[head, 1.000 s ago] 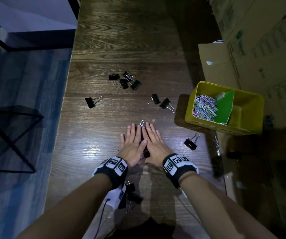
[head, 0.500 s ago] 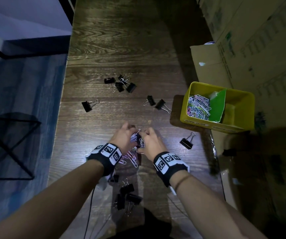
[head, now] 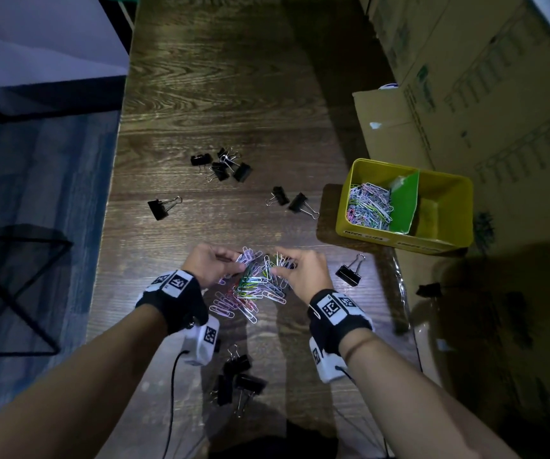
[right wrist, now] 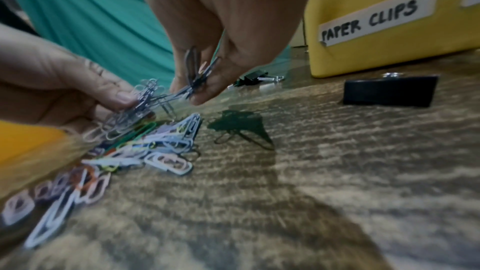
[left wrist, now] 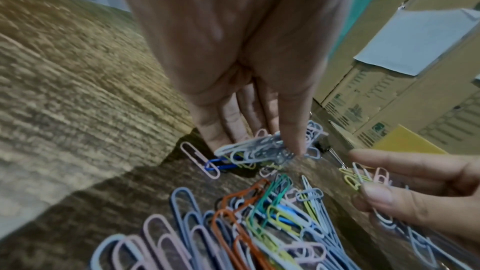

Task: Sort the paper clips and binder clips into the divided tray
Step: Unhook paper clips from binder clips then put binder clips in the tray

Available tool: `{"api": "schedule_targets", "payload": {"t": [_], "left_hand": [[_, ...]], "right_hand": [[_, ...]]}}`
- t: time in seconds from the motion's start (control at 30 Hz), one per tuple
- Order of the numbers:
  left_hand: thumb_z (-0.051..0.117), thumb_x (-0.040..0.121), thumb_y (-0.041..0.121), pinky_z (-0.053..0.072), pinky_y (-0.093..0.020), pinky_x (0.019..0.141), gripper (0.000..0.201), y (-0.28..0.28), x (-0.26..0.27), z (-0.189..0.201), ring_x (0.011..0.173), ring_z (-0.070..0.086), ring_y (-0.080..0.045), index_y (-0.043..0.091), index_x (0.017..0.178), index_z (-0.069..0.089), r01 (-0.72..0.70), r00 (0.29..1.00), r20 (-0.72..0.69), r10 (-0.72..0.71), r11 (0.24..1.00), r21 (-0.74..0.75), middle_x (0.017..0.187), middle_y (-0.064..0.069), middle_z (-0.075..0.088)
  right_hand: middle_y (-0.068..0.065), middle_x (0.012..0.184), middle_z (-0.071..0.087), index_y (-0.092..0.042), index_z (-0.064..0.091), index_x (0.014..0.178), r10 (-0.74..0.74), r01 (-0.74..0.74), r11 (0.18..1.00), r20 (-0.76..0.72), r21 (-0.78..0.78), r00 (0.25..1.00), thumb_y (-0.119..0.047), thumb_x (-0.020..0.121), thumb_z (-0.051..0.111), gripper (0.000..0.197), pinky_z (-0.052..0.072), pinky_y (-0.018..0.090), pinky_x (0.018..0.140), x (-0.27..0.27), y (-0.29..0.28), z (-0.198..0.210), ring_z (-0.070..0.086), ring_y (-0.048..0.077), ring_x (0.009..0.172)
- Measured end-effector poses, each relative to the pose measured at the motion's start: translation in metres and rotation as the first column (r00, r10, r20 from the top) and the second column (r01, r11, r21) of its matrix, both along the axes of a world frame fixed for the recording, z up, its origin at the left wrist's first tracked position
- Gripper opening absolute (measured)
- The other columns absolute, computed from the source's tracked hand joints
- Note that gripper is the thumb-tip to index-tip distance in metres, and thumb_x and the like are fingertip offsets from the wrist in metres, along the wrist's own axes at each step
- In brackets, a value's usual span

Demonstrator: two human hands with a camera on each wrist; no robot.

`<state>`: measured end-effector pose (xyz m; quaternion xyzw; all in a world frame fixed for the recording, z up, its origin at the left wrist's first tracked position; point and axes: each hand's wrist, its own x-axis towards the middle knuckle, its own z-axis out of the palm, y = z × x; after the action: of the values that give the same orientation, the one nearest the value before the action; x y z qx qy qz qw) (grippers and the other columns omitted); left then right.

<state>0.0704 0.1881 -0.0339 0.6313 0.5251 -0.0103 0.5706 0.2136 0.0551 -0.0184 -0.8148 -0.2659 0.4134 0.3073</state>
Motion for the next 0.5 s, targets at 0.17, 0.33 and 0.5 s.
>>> {"api": "schedule_targets", "payload": {"t": [0.17, 0.33, 0.5], "left_hand": [[0.082, 0.064, 0.01, 0.043, -0.018, 0.079, 0.015, 0.004, 0.004, 0.012, 0.093, 0.062, -0.011, 0.02, 0.065, 0.07, -0.008, 0.997, 0.075, 0.008, 1.0, 0.0, 0.107, 0.005, 0.066], [0.079, 0.065, 0.007, 0.039, -0.029, 0.097, 0.012, 0.009, 0.006, 0.022, 0.105, 0.059, -0.009, 0.014, 0.071, 0.071, -0.002, 0.987, 0.162, 0.004, 1.0, -0.016, 0.118, 0.003, 0.064], [0.077, 0.059, 0.009, 0.055, -0.034, 0.078, 0.016, 0.01, 0.019, 0.043, 0.075, 0.068, -0.022, 0.01, 0.074, 0.071, -0.034, 0.955, 0.285, 0.081, 0.985, -0.167, 0.079, -0.011, 0.074]], "right_hand": [[0.006, 0.123, 0.063, -0.025, 0.063, 0.12, -0.165, 0.18, 0.975, -0.12, 0.129, 0.979, -0.02, 0.072, 0.079, 0.051, 0.047, 0.019, 0.083, 0.013, -0.003, 0.012, 0.064, 0.022, 0.104], [0.012, 0.113, 0.065, -0.027, 0.069, 0.11, -0.329, 0.377, 0.902, -0.229, 0.211, 0.916, -0.015, 0.068, 0.083, 0.046, 0.048, 0.058, 0.087, 0.018, -0.001, 0.029, 0.051, 0.045, 0.112], [0.009, 0.117, 0.066, -0.012, 0.068, 0.112, -0.375, 0.485, 0.819, -0.353, 0.307, 0.857, -0.005, 0.069, 0.081, 0.046, 0.05, 0.038, 0.097, 0.036, -0.011, 0.046, 0.064, -0.001, 0.094]]}}
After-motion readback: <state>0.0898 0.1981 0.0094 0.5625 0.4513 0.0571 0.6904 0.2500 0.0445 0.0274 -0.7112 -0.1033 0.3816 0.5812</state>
